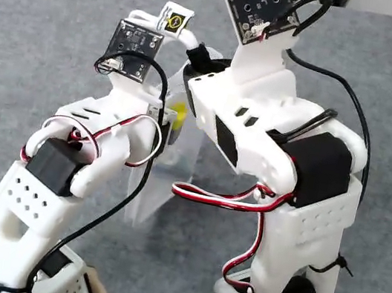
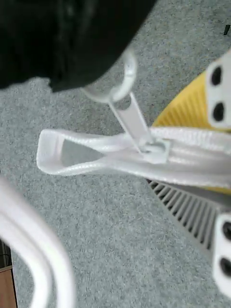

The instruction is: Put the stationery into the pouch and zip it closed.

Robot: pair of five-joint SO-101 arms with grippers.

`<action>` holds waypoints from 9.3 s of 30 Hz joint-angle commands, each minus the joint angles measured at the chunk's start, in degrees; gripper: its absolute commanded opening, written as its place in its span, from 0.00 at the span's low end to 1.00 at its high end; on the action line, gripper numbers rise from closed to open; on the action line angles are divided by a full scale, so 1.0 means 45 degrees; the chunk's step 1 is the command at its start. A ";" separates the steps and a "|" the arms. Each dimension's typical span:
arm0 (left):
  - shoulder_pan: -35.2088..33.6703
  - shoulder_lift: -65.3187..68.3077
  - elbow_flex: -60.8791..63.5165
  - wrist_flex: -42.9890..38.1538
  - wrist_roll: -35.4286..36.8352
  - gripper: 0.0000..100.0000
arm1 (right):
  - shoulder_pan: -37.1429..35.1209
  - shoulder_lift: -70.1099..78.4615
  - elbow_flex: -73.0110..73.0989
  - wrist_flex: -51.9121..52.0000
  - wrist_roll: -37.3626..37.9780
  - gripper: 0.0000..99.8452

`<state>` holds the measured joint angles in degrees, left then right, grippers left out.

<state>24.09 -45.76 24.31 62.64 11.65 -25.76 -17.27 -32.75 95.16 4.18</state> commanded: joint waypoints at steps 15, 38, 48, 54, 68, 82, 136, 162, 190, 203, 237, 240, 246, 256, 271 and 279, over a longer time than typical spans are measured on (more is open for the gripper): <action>-0.0166 -0.0117 -0.0694 0.0703 -0.0078 0.03 | 0.1602 -0.0264 0.0010 -0.1289 0.0137 0.01; -0.0635 -0.0137 -0.2374 0.1172 0.1192 0.03 | 0.3048 0.1612 0.0029 -0.1700 0.0156 0.01; -0.0654 -0.0527 -0.5265 0.2950 0.1797 0.03 | 0.3087 0.2178 0.1104 -0.1817 0.0156 0.01; -0.0654 -0.0684 -0.6144 0.3380 0.1915 0.03 | 0.3634 0.2276 0.2022 -0.2403 0.0156 0.01; -0.0830 -0.0684 -0.6261 0.3419 0.2344 0.03 | 0.3946 0.2139 0.3292 -0.3829 0.0547 0.01; -0.0850 -0.0703 -0.9387 0.4415 0.2637 0.03 | 0.5197 0.3331 0.4015 -0.3614 0.0586 0.01; -0.1748 0.0078 -0.4777 0.1543 0.2520 0.03 | 0.8791 0.3995 0.3038 -0.3868 0.0469 0.06; -0.2686 0.1055 0.0694 -0.1114 0.2266 0.42 | 0.5861 0.3995 0.2901 -0.1563 0.0488 0.13; -0.3526 0.0899 0.1182 0.0176 0.2286 0.03 | 0.4884 0.3761 0.3018 0.0977 -0.1114 0.01; -0.4698 -0.0293 0.1573 0.2188 0.2286 0.03 | 0.4884 -0.1534 0.6085 0.0723 -0.1035 0.01; -0.7863 -1.0530 1.3978 -0.1289 -0.0977 0.03 | 0.9729 -1.2161 2.5309 -1.1311 0.2462 0.01; -0.8117 -1.1409 1.4799 -0.1270 -0.0977 0.03 | 0.9729 -1.2239 2.6071 -1.2034 0.2462 0.01; -0.8625 -1.3011 1.6225 -0.1211 -0.0977 0.03 | 0.9729 -1.2142 2.7009 -1.2796 0.2481 0.01; -0.8684 -1.2933 1.6225 -0.0059 -0.0977 0.03 | 0.9729 -1.2142 2.8337 -1.2874 0.2481 0.01; -0.8762 -1.2933 1.6127 0.0430 -0.0977 0.03 | 0.9729 -1.2259 2.8298 -1.2327 0.2403 0.01; -0.8742 -1.2933 1.5385 0.2227 -0.0996 0.03 | 0.9729 -1.2259 2.7907 -1.0393 0.2364 0.01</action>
<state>-14.59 -103.52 96.04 70.37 7.60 17.23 -71.96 95.16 47.34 14.90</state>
